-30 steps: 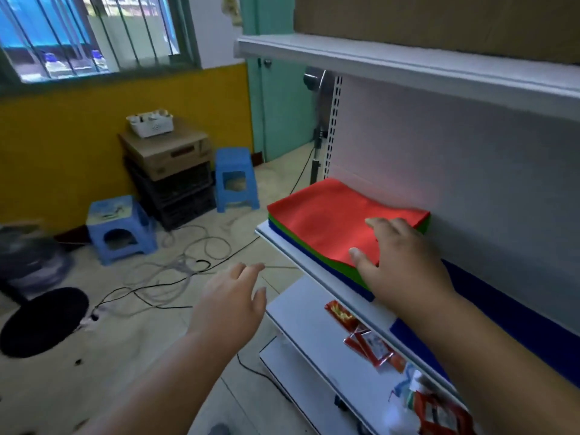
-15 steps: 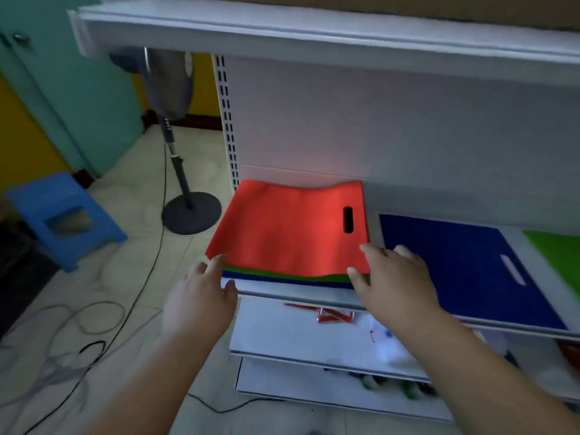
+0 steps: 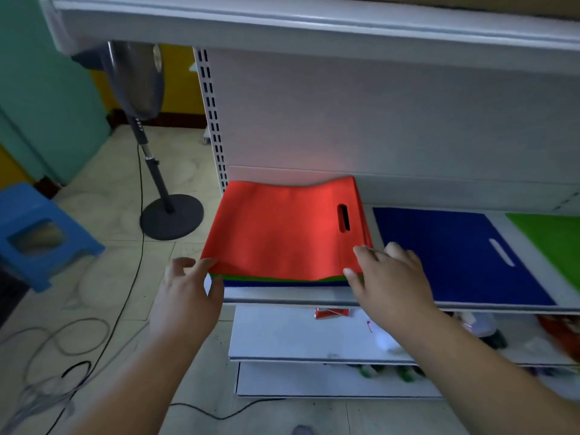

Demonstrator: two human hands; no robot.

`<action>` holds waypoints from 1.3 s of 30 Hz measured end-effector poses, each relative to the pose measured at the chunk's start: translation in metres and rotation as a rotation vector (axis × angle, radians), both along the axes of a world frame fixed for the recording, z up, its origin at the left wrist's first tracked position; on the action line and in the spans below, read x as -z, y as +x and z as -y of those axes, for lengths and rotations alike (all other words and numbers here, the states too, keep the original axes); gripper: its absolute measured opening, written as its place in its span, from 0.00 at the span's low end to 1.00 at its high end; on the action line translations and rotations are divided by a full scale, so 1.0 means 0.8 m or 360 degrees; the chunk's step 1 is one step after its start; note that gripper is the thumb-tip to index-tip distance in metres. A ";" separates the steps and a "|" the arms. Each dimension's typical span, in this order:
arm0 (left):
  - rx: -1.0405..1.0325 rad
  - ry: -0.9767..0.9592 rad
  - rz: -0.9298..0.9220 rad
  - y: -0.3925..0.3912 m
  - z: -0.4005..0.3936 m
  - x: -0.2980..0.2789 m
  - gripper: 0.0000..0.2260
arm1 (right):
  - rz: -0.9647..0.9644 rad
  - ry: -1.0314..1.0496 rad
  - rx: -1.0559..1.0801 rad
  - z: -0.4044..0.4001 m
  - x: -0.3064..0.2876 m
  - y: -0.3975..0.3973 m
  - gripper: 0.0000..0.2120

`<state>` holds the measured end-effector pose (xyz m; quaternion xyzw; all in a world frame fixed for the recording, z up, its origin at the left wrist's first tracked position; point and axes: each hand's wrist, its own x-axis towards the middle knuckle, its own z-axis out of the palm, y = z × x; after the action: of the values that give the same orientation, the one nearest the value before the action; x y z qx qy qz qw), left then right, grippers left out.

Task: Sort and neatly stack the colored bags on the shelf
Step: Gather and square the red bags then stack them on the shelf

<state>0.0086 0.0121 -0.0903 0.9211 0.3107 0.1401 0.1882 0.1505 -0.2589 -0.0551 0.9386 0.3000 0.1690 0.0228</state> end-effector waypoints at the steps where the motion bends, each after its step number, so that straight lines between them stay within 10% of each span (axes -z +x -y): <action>1: 0.0022 -0.0038 0.0044 0.002 -0.006 -0.002 0.12 | -0.0028 0.0029 0.0022 -0.003 -0.001 -0.004 0.15; 11: -0.0021 -0.0543 0.0135 0.003 -0.064 -0.021 0.05 | -0.0396 0.0891 0.0448 -0.017 0.005 -0.070 0.13; 19: 0.0151 -0.1094 0.0095 -0.023 -0.066 -0.019 0.12 | -0.1276 0.1288 0.0434 -0.033 -0.014 -0.068 0.24; 32: 0.0502 -0.0440 0.0581 0.046 0.175 -0.043 0.11 | 0.0088 0.0923 0.0691 0.201 -0.056 -0.093 0.21; 39: 0.0871 -0.0610 0.0683 0.142 0.451 -0.071 0.13 | 0.0193 0.1033 0.1082 0.474 -0.084 -0.090 0.21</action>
<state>0.1226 -0.3491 -0.0337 0.8678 0.0278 0.2135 0.4478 0.0784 -0.6384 0.0117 0.9306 -0.0944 0.2915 -0.2002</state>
